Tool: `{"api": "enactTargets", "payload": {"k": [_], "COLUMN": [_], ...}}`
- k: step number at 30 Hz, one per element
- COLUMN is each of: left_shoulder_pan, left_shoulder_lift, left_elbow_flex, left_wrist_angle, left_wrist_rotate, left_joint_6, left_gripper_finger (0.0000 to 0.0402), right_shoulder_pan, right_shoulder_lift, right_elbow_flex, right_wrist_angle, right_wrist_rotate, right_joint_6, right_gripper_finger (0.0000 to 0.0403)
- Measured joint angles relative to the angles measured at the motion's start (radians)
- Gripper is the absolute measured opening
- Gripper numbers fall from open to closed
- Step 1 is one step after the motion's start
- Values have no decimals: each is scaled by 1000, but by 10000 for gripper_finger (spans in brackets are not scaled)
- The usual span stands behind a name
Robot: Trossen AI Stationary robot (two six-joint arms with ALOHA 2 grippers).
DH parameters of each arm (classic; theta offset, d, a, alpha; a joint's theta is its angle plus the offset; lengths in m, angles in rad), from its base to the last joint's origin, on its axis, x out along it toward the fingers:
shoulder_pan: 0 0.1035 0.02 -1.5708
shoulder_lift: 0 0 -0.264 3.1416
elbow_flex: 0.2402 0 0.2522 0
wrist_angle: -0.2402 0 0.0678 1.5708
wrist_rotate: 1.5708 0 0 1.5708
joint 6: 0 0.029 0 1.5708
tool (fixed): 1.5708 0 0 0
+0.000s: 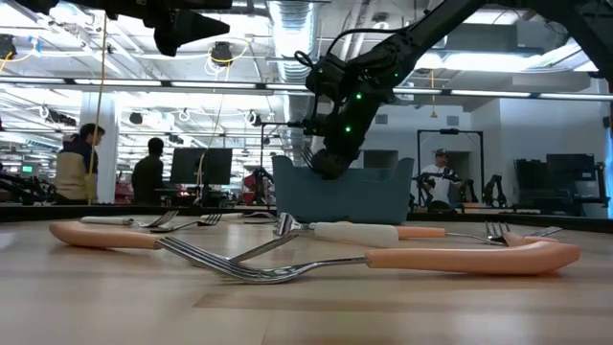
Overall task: Sort silverware by color (type)
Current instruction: Put the black fork into the blue bin
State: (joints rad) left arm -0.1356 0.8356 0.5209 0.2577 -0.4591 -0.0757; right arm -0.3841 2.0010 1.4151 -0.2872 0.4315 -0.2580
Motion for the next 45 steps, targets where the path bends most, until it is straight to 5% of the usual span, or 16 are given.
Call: {"api": "enactTargets", "payload": {"k": [45], "left_shoulder_pan": [0], "left_shoulder_lift": [0], "left_elbow_flex": [0], "left_wrist_angle": [-16], "left_wrist_rotate": [6], "left_joint_6": [-16], "left_gripper_finger": [249], "right_shoulder_pan": [-62], "right_shoulder_lift": [1], "right_elbow_flex": [-67], "right_wrist_angle": [84], "right_wrist_rotate": [-201], "right_joint_6": [74], "right_gripper_finger": [83]}}
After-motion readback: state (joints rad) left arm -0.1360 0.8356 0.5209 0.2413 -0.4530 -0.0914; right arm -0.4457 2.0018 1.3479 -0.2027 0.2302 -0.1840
